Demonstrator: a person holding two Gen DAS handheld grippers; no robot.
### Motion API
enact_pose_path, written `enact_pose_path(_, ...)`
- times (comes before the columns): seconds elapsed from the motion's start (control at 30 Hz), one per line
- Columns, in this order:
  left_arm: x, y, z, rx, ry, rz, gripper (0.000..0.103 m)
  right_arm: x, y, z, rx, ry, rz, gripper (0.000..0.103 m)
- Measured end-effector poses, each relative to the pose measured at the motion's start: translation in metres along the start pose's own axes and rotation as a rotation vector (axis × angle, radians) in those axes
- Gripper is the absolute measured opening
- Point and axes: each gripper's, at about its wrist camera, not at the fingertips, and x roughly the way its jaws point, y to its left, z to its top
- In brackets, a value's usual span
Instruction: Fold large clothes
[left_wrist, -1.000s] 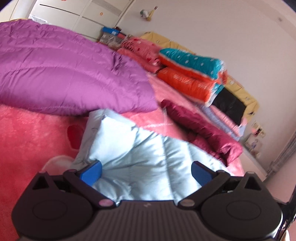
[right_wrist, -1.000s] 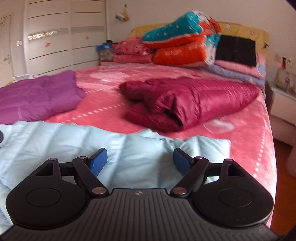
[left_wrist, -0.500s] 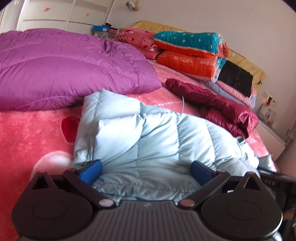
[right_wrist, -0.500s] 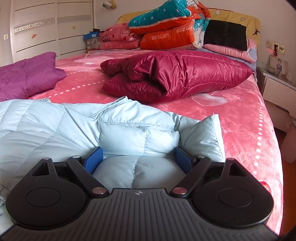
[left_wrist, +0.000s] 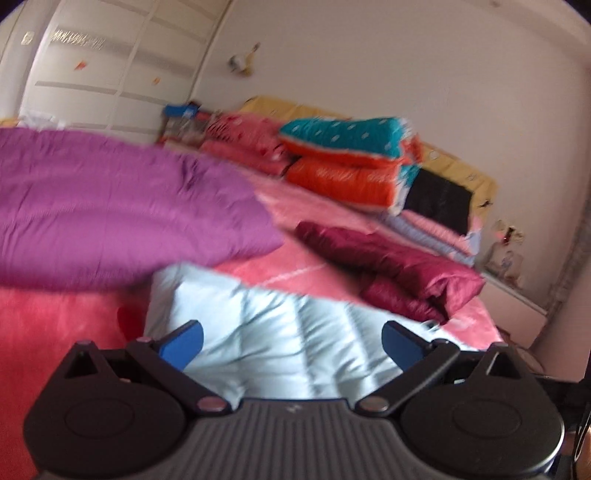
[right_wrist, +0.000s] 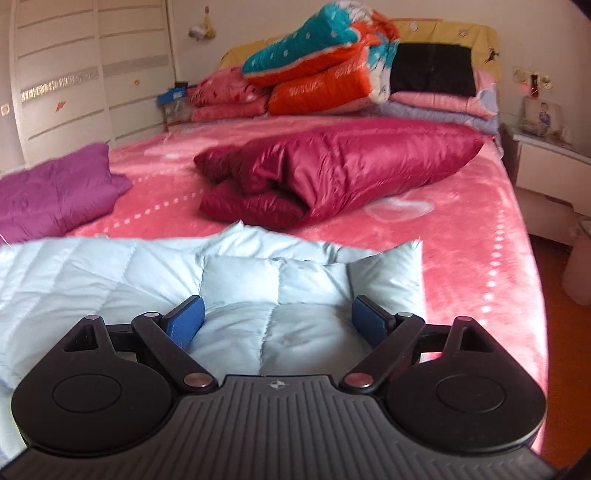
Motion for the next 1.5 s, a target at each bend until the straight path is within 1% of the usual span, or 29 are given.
enact_pose_path(0.1, 0.0, -0.01, -0.002, -0.009, 0.025, -0.077, 0.102, -0.019, -0.011, -0.006, 0.046, 0.006, 0.007, 0.103)
enact_pose_path(0.17, 0.01, -0.018, -0.01, -0.001, 0.072, -0.095, 0.102, -0.023, -0.018, -0.008, 0.077, 0.035, 0.013, 0.103)
enact_pose_path(0.27, 0.023, -0.025, -0.022, 0.03, 0.143, -0.078, 0.102, -0.02, -0.017, -0.01, 0.056, 0.056, 0.009, 0.103)
enact_pose_path(0.33, 0.028, -0.024, -0.026, 0.03, 0.166, -0.066, 0.102, -0.015, -0.014, -0.013, 0.032, 0.075, 0.001, 0.103)
enact_pose_path(0.4, 0.031, -0.023, -0.029, 0.034, 0.172, -0.061, 0.102, -0.008, -0.011, -0.016, 0.008, 0.097, -0.01, 0.103)
enact_pose_path(0.67, 0.041, -0.025, -0.042, 0.092, 0.202, -0.024, 0.102, 0.011, -0.003, -0.025, -0.04, 0.117, -0.08, 0.103)
enact_pose_path(0.77, 0.04, -0.024, -0.043, 0.095, 0.198, -0.023, 0.102, 0.014, -0.004, -0.024, -0.037, 0.12, -0.087, 0.103)
enact_pose_path(0.83, 0.035, -0.023, -0.039, 0.08, 0.189, -0.016, 0.102, 0.014, -0.007, -0.023, -0.029, 0.119, -0.078, 0.103)
enact_pose_path(0.9, 0.023, -0.022, -0.031, 0.034, 0.184, 0.001, 0.101, 0.011, -0.014, -0.021, 0.002, 0.116, -0.053, 0.103)
enact_pose_path(0.97, 0.005, -0.019, -0.018, -0.036, 0.158, -0.002, 0.101, 0.003, -0.021, -0.017, 0.06, 0.119, -0.049, 0.103)
enact_pose_path(1.03, -0.015, -0.014, -0.006, -0.077, 0.13, 0.006, 0.101, -0.013, -0.035, -0.015, 0.162, 0.101, -0.05, 0.103)
enact_pose_path(1.1, -0.037, -0.009, 0.004, -0.094, 0.119, 0.036, 0.101, -0.028, -0.053, -0.014, 0.262, 0.09, -0.03, 0.103)
enact_pose_path(1.17, -0.061, -0.002, 0.01, -0.117, 0.103, 0.077, 0.102, -0.042, -0.069, -0.014, 0.326, 0.093, -0.027, 0.103)
enact_pose_path(1.27, -0.094, 0.012, 0.013, -0.165, 0.108, 0.136, 0.102, -0.065, -0.09, -0.016, 0.381, 0.097, -0.023, 0.103)
enact_pose_path(1.37, -0.128, 0.02, 0.011, -0.196, 0.106, 0.196, 0.102, -0.09, -0.107, -0.024, 0.43, 0.113, 0.021, 0.103)
enact_pose_path(1.5, -0.162, 0.022, 0.006, -0.204, 0.126, 0.236, 0.102, -0.117, -0.122, -0.035, 0.49, 0.14, 0.079, 0.103)
